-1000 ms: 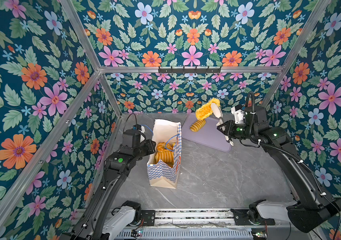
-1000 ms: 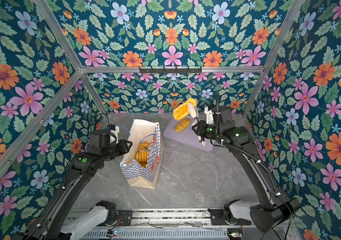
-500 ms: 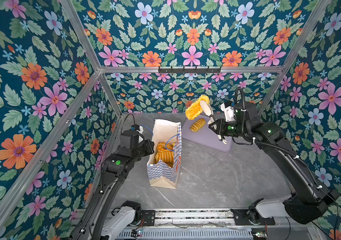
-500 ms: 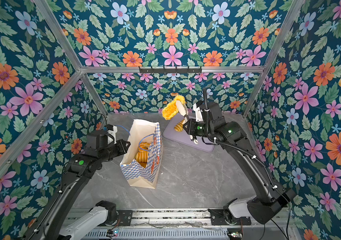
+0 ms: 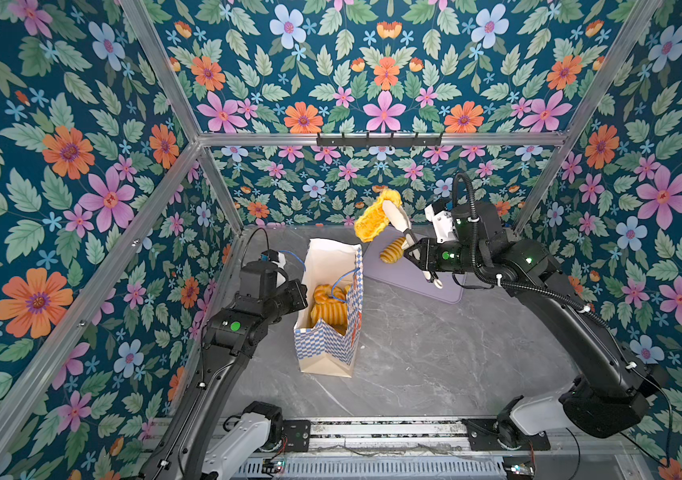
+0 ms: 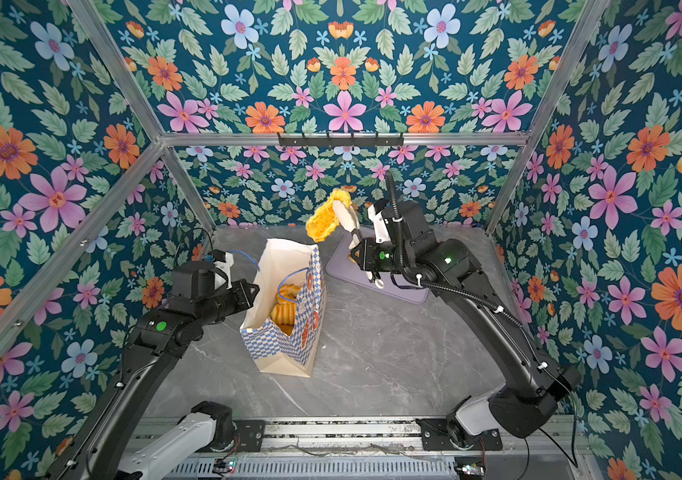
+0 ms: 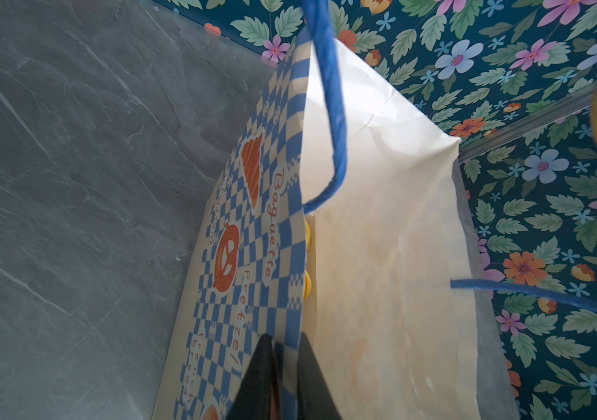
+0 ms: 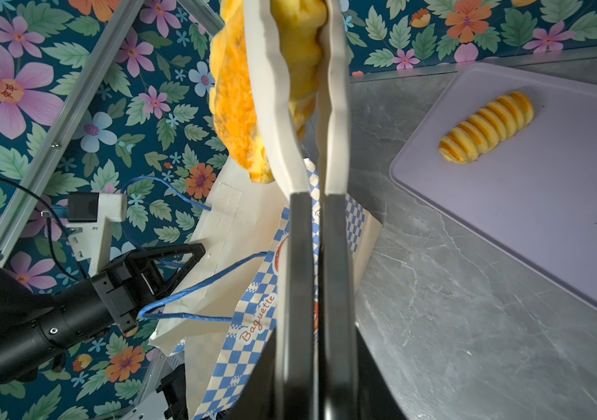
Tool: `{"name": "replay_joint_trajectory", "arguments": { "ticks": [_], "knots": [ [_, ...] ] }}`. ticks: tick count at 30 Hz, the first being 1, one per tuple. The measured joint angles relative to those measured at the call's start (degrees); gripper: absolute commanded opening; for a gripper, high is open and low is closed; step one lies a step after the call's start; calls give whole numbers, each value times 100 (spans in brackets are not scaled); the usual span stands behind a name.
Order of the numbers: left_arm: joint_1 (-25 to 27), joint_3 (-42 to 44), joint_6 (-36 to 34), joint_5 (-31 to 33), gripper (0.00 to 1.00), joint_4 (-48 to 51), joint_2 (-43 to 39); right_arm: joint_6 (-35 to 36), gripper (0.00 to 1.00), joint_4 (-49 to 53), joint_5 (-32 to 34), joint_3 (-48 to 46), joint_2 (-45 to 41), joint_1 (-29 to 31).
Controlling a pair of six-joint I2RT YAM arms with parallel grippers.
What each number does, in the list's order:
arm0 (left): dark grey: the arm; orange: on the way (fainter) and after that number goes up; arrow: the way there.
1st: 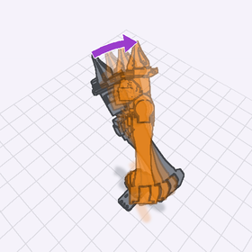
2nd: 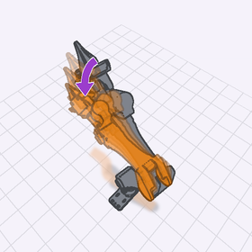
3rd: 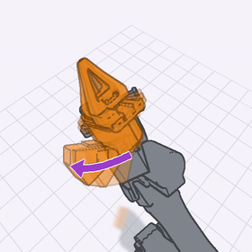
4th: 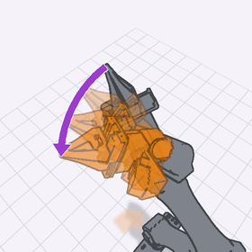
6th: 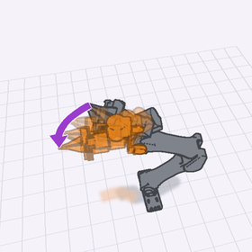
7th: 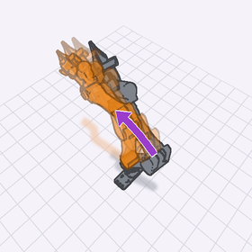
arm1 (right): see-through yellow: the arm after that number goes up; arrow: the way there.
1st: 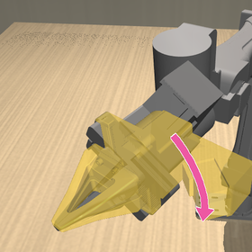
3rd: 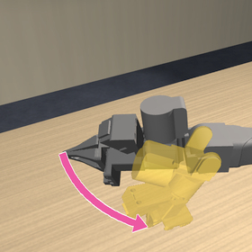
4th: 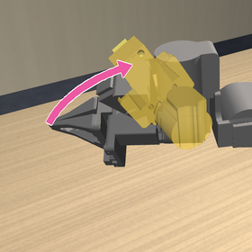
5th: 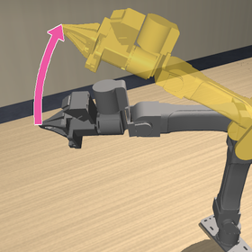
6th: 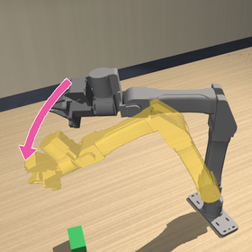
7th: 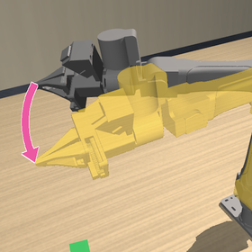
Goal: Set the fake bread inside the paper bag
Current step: 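Carry the glazed roll with the right tongs over the open bag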
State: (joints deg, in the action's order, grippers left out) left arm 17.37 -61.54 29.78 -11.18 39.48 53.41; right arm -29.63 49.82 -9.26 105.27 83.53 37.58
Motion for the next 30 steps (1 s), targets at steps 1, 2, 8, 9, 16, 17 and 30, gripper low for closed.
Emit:
{"name": "replay_joint_trajectory", "arguments": {
  "ticks": [1,2,8,9,16,17,30],
  "knots": [
    [0,0,0,0,14,0,0,31,27,2,-2,59,55,50],
    [0,2,0,0,14,0,0,72,27,9,-15,149,136,107],
    [0,17,2,0,14,-4,2,328,27,188,-101,782,697,396],
    [0,22,2,0,14,-7,2,365,27,251,-127,881,785,426],
    [0,44,2,-4,14,-22,7,782,27,752,-387,1775,1585,522],
    [0,44,2,-4,14,-22,7,859,27,872,-413,1915,1707,522],
    [0,81,2,-2,14,-31,-9,1423,26,1687,-575,2614,2240,544]
  ]
}}
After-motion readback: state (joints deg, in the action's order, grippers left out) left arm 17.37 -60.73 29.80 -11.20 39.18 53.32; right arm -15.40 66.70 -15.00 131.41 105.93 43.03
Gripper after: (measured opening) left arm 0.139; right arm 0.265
